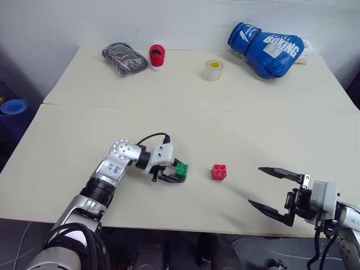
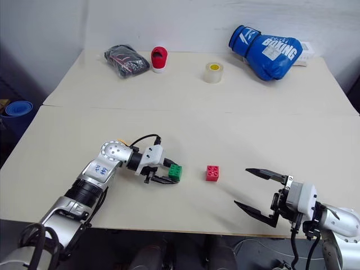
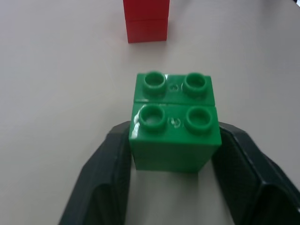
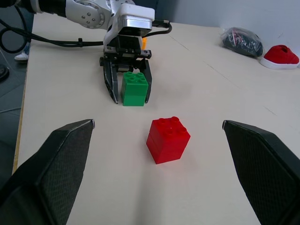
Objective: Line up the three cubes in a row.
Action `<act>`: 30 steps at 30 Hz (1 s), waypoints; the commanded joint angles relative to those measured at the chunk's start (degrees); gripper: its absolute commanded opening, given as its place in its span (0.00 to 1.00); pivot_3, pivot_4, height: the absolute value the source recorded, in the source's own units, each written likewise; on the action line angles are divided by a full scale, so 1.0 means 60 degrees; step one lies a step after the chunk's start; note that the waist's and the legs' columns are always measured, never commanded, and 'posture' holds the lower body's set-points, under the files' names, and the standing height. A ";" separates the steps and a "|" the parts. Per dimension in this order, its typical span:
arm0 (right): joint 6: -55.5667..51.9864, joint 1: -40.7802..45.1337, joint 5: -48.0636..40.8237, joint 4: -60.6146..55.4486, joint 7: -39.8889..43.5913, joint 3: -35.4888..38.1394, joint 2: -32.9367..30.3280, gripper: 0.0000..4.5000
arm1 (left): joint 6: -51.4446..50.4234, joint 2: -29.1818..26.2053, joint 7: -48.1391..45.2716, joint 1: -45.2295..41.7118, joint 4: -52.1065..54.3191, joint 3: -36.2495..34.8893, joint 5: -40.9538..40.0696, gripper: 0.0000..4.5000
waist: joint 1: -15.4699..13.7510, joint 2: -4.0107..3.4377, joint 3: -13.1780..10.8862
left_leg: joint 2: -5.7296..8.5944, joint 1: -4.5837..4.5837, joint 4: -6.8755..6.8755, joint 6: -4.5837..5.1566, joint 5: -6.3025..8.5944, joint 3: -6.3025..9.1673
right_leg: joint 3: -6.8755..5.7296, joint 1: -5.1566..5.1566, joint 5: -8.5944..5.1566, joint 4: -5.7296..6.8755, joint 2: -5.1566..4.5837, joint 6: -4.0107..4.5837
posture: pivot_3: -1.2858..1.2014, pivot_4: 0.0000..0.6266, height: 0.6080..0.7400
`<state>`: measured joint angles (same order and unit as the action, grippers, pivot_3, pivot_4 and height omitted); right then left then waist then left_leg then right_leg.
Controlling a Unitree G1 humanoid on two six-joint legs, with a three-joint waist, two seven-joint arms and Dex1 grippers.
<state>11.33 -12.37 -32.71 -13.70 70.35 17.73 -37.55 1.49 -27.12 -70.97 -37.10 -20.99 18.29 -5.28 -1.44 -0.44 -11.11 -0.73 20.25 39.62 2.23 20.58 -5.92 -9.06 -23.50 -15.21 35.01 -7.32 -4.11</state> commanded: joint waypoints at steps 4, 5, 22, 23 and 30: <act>-0.0033 0.0125 -0.0177 -0.0063 0.0132 -0.0088 -0.0064 1.00 | 0.0066 -0.1114 -0.0120 0.1390 0.2645 -0.1382 -0.1104 0.81 | 0.0051 0.0000 0.0000 | -0.0004 -0.0002 -0.0001 -0.0003 0.0002 0.0004 | -0.0003 0.0001 0.0000 0.0000 -0.0005 0.0001 | 0.52 0.24 1.00; -0.0054 0.0158 -0.0191 -0.0034 0.0164 -0.0115 -0.0075 1.00 | -0.0063 -0.1380 -0.0101 0.1782 0.3093 -0.1684 -0.1329 0.81 | 0.0047 -0.0001 0.0000 | -0.0005 -0.0001 -0.0001 -0.0003 0.0002 0.0003 | -0.0002 0.0000 0.0000 -0.0002 -0.0005 0.0001 | 0.52 0.24 1.00; 0.0138 0.1345 -0.0730 0.0430 0.0412 -0.0724 0.0954 1.00 | -0.0929 -0.0619 0.3693 0.9965 0.5075 -0.9812 -0.3878 1.00 | 0.0027 0.0006 0.0005 | -0.0009 -0.0007 0.0000 0.0005 0.0048 0.0024 | 0.0001 0.0009 -0.0004 -0.0058 -0.0034 0.0006 | 0.52 0.24 1.00; 0.0235 0.1318 -0.0714 0.0476 0.0451 -0.0768 0.1098 1.00 | -0.0915 -0.0328 0.4064 1.0181 0.5021 -1.0162 -0.3963 1.00 | 0.0055 0.0006 0.0005 | -0.0014 -0.0007 -0.0001 0.0002 0.0056 0.0023 | -0.0001 0.0007 -0.0006 -0.0062 -0.0029 0.0009 | 0.52 0.24 1.00; 0.0712 0.1089 -0.0555 0.0832 0.0855 -0.0876 0.1324 1.00 | -0.1901 0.0266 0.5940 0.8957 0.6386 -0.9225 -0.4196 1.00 | -0.0286 0.0024 0.0012 | -0.0007 -0.0006 0.0014 0.0016 0.0069 0.0024 | 0.0001 0.0014 -0.0001 -0.0062 -0.0042 0.0002 | 0.52 0.24 1.00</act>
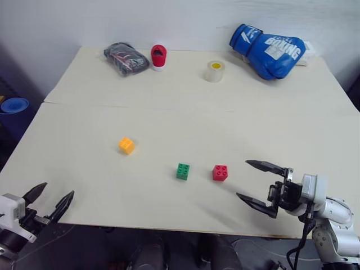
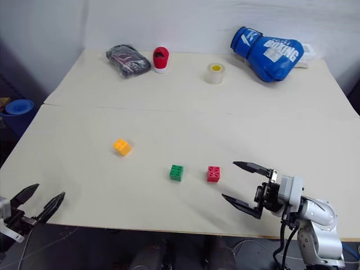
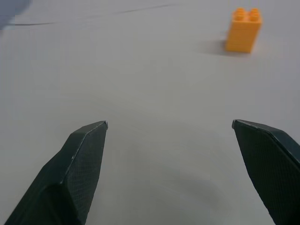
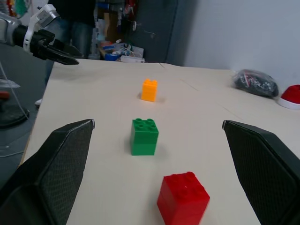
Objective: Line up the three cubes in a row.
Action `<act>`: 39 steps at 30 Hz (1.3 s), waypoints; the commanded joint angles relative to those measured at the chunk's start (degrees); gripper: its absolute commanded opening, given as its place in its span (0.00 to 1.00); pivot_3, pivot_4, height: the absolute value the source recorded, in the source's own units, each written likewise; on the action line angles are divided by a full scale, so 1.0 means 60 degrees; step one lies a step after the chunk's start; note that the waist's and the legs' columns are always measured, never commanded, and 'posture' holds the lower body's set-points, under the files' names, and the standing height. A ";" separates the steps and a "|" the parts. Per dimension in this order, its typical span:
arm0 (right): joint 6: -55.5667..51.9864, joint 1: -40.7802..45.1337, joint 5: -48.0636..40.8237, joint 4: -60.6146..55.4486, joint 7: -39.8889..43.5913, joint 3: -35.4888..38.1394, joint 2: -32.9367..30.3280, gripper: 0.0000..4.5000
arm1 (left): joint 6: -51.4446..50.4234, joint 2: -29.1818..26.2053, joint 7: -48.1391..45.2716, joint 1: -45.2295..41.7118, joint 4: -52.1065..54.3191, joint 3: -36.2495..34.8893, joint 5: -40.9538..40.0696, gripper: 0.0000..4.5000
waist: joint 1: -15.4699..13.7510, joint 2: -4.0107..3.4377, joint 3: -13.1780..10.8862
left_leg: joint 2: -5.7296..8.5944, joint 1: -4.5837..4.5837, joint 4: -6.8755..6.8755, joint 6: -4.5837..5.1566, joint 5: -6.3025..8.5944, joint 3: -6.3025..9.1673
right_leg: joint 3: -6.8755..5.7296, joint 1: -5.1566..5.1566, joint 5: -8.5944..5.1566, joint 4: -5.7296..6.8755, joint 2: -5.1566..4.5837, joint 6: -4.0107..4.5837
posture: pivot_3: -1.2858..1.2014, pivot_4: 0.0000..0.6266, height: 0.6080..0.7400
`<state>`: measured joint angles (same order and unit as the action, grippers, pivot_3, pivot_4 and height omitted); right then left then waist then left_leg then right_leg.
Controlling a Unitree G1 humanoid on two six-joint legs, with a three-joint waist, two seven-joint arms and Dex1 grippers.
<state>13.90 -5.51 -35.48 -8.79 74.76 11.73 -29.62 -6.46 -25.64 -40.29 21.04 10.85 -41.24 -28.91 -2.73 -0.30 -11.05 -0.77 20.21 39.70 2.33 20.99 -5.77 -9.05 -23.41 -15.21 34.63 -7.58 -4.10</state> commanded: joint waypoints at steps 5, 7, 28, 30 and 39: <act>0.0371 0.0046 0.0003 0.0168 0.0199 0.0050 -0.0076 1.00 | -0.2232 0.0119 0.2322 -0.2582 0.1425 0.2464 0.0112 1.00 | 0.0005 0.0004 0.0008 | 0.0002 -0.0002 0.0002 -0.0004 0.0001 -0.0005 | 0.0006 0.0000 0.0003 0.0018 0.0006 -0.0003 | 0.52 0.24 1.00; 0.0380 0.0069 0.0045 0.0234 0.0216 0.0019 -0.0089 1.00 | -0.2745 0.0191 0.2664 -0.3518 0.1032 0.3195 0.0256 1.00 | 0.0080 0.0002 0.0008 | -0.0004 -0.0001 -0.0001 -0.0011 -0.0005 -0.0019 | 0.0004 -0.0002 0.0003 0.0051 0.0026 -0.0003 | 0.52 0.24 1.00; 0.1512 -0.0664 0.0369 0.0764 0.0258 -0.0082 0.0075 1.00 | -0.1751 -0.1823 -0.1786 -0.6777 -0.2507 0.5234 0.0729 0.33 | 0.0231 0.0002 0.0007 | -0.0006 -0.0001 0.0002 -0.0023 -0.0019 -0.0029 | 0.0004 -0.0014 0.0000 0.0054 0.0031 0.0001 | 0.52 0.24 1.00; 0.1428 -0.0636 0.0334 0.0684 0.0237 -0.0024 -0.0030 1.00 | -0.1340 -0.2340 -0.3708 -0.7107 -0.2827 0.5504 0.0421 0.33 | 0.0243 0.0000 0.0006 | -0.0007 -0.0001 0.0000 -0.0025 -0.0019 -0.0030 | 0.0003 -0.0015 -0.0002 0.0059 0.0033 0.0003 | 0.52 0.24 1.00; 0.0817 -0.0354 -0.0035 0.0255 0.0118 0.0580 -0.1039 1.00 | 0.3555 -0.2849 -0.8699 -0.9293 -0.7152 0.8078 0.1770 0.33 | 0.0208 -0.0012 0.0000 | -0.0006 -0.0001 0.0005 -0.0022 -0.0022 -0.0046 | 0.0010 -0.0019 -0.0003 0.0055 0.0048 0.0004 | 0.52 0.24 1.00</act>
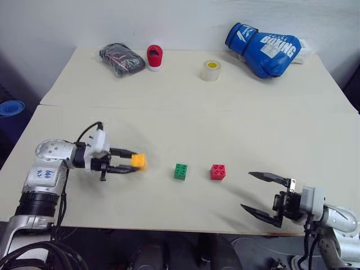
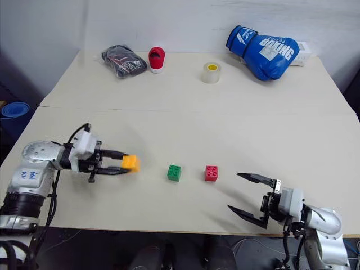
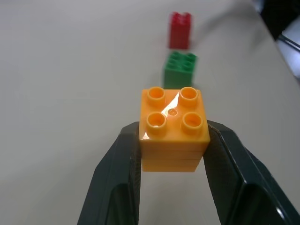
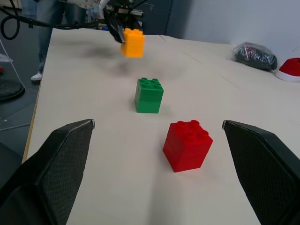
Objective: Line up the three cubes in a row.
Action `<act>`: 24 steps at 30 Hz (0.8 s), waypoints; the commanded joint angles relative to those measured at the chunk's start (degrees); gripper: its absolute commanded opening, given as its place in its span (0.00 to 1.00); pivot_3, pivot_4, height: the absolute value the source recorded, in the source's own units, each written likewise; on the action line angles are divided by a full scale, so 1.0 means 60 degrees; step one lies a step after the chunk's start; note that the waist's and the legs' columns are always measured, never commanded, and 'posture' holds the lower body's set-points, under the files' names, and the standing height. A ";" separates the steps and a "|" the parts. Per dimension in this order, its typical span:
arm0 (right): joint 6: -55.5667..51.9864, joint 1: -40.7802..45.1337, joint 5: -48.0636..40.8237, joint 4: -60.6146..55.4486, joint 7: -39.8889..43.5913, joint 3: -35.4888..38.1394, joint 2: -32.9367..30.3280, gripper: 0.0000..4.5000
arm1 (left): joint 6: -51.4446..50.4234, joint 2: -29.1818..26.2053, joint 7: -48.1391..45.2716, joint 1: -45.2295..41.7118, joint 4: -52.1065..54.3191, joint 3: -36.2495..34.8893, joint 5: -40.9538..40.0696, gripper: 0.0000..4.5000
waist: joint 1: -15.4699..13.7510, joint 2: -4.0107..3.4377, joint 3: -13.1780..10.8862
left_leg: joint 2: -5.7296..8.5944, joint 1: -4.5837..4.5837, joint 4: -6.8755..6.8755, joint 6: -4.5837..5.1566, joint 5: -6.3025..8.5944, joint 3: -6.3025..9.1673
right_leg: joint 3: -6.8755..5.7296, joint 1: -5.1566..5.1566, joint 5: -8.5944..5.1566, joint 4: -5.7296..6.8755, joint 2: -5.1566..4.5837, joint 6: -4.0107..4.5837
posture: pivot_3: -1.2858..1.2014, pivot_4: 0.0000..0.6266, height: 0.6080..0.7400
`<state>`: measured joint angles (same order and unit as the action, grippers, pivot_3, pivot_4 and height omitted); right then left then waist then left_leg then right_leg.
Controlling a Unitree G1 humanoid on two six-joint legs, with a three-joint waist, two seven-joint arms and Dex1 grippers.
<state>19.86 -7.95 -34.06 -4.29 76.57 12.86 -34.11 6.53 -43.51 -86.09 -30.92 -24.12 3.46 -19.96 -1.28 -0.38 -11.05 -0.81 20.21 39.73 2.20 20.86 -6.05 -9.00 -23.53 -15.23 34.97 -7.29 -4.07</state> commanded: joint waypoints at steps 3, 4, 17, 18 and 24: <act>-0.0334 0.0022 -0.0294 -0.0687 -0.0337 0.0487 -0.0382 1.00 | 0.2203 0.0365 -0.1068 -0.1178 -0.2500 0.1089 0.0270 0.33 | -0.0026 0.0002 -0.0001 | 0.0004 0.0011 0.0006 0.0006 -0.0003 0.0004 | -0.0005 -0.0001 0.0002 0.0005 -0.0004 -0.0003 | 0.52 0.24 1.00; -0.0393 -0.0011 -0.0290 -0.0782 -0.0420 0.0515 -0.0399 1.00 | 0.2395 0.0459 -0.1068 -0.1329 -0.2838 0.1175 0.0276 0.33 | -0.0021 0.0002 -0.0001 | 0.0004 0.0015 0.0006 0.0008 -0.0003 0.0004 | -0.0007 -0.0002 0.0003 0.0002 -0.0003 -0.0004 | 0.52 0.24 1.00; -0.1082 -0.0102 -0.0154 -0.1750 -0.1104 0.0426 -0.0553 1.00 | 0.2125 0.0340 -0.1066 -0.1965 -0.3991 0.1687 0.0179 0.54 | -0.0010 0.0003 -0.0001 | 0.0007 0.0016 0.0029 0.0021 -0.0004 0.0009 | -0.0005 0.0000 0.0005 0.0018 -0.0010 -0.0009 | 0.52 0.24 1.00; -0.1172 0.0020 -0.0159 -0.1748 -0.1102 0.0416 -0.0609 1.00 | 0.2163 0.0284 -0.1029 -0.1961 -0.4001 0.1487 0.0188 0.60 | -0.0007 0.0005 -0.0002 | 0.0007 0.0018 0.0029 0.0021 -0.0004 0.0008 | -0.0007 -0.0002 0.0005 0.0019 -0.0008 -0.0009 | 0.52 0.24 1.00; -0.1977 0.1135 -0.0409 -0.1365 -0.0715 0.0423 -0.1370 1.00 | 0.1708 -0.0862 -0.0079 -0.0476 -0.2332 0.0094 -0.0185 0.86 | 0.0231 0.0006 -0.0005 | -0.0004 0.0028 0.0027 0.0016 -0.0001 0.0011 | -0.0006 -0.0017 0.0004 0.0016 -0.0006 -0.0007 | 0.52 0.24 1.00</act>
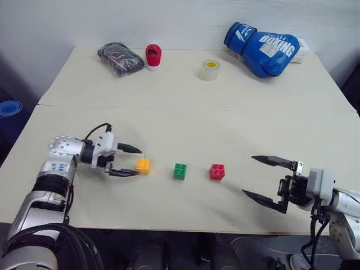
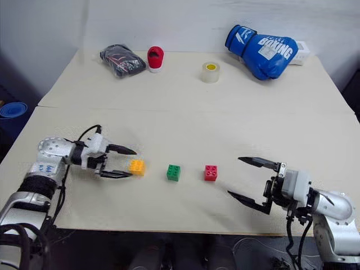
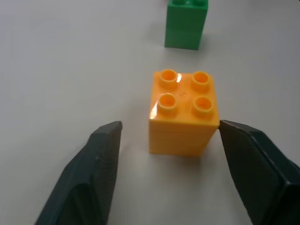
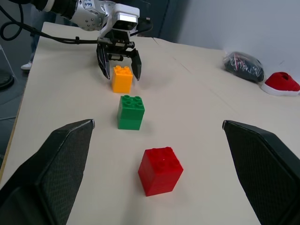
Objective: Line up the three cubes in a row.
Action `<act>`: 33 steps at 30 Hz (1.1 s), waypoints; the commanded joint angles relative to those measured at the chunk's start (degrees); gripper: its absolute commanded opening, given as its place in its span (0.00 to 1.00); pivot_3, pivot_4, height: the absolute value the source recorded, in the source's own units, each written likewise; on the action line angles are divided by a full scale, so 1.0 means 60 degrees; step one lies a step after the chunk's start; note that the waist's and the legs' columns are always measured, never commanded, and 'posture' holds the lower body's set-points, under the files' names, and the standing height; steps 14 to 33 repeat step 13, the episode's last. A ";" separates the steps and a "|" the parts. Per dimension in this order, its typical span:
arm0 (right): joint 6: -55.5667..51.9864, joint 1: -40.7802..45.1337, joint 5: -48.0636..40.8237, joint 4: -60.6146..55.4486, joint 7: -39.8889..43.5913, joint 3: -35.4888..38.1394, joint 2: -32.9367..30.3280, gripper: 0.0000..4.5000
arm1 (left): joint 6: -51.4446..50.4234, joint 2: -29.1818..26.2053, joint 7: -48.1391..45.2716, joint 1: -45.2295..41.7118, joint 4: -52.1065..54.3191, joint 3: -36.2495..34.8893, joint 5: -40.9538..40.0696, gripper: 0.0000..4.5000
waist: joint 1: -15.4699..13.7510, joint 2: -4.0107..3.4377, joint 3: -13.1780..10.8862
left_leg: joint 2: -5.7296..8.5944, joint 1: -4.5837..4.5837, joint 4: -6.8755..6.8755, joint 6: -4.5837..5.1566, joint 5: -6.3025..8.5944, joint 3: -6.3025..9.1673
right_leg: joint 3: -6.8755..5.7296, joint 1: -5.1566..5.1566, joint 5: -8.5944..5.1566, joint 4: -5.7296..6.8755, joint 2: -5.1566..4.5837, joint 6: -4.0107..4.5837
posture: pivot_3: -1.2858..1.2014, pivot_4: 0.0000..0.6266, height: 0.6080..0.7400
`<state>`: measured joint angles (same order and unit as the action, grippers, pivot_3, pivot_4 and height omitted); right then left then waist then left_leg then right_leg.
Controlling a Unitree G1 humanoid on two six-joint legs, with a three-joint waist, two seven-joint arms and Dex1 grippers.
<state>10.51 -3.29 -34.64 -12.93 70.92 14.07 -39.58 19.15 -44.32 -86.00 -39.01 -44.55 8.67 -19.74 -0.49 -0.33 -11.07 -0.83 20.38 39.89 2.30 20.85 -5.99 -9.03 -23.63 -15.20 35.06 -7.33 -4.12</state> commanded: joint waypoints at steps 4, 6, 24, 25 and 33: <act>-0.1174 0.0917 -0.0188 0.0409 0.0927 0.0177 -0.1558 1.00 | -0.1304 -0.1678 0.0720 0.3302 0.3427 -0.2387 -0.0853 0.86 | 0.0121 -0.0011 -0.0007 | -0.0001 -0.0001 -0.0017 0.0002 0.0001 0.0001 | -0.0003 0.0000 -0.0001 -0.0012 -0.0007 0.0001 | 0.52 0.24 1.00; -0.1283 0.1222 -0.0122 0.0741 0.1281 0.0192 -0.1940 1.00 | -0.1911 -0.1935 0.1324 0.4346 0.4502 -0.3194 -0.1050 0.86 | 0.0120 -0.0016 -0.0011 | -0.0001 0.0003 -0.0013 0.0010 0.0005 0.0004 | -0.0001 -0.0002 -0.0001 -0.0016 -0.0017 0.0001 | 0.52 0.24 1.00; -0.0641 0.2709 0.0510 0.2656 0.2381 -0.0250 -0.2165 1.00 | -0.2898 -0.1897 0.2628 0.7764 0.7261 -0.5749 -0.1131 0.86 | 0.0042 -0.0014 -0.0021 | 0.0001 0.0000 -0.0013 0.0002 0.0017 0.0037 | -0.0008 0.0012 -0.0002 -0.0075 -0.0036 0.0004 | 0.52 0.24 1.00; -0.0641 0.2709 0.0510 0.2656 0.2381 -0.0250 -0.2165 1.00 | -0.2898 -0.1897 0.2628 0.7764 0.7261 -0.5749 -0.1131 0.86 | 0.0042 -0.0014 -0.0021 | 0.0001 0.0000 -0.0013 0.0002 0.0017 0.0037 | -0.0008 0.0012 -0.0002 -0.0075 -0.0036 0.0004 | 0.52 0.24 1.00; -0.0641 0.2709 0.0510 0.2656 0.2381 -0.0250 -0.2165 1.00 | -0.2898 -0.1897 0.2628 0.7764 0.7261 -0.5749 -0.1131 0.86 | 0.0042 -0.0014 -0.0021 | 0.0001 0.0000 -0.0013 0.0002 0.0017 0.0037 | -0.0008 0.0012 -0.0002 -0.0075 -0.0036 0.0004 | 0.52 0.24 1.00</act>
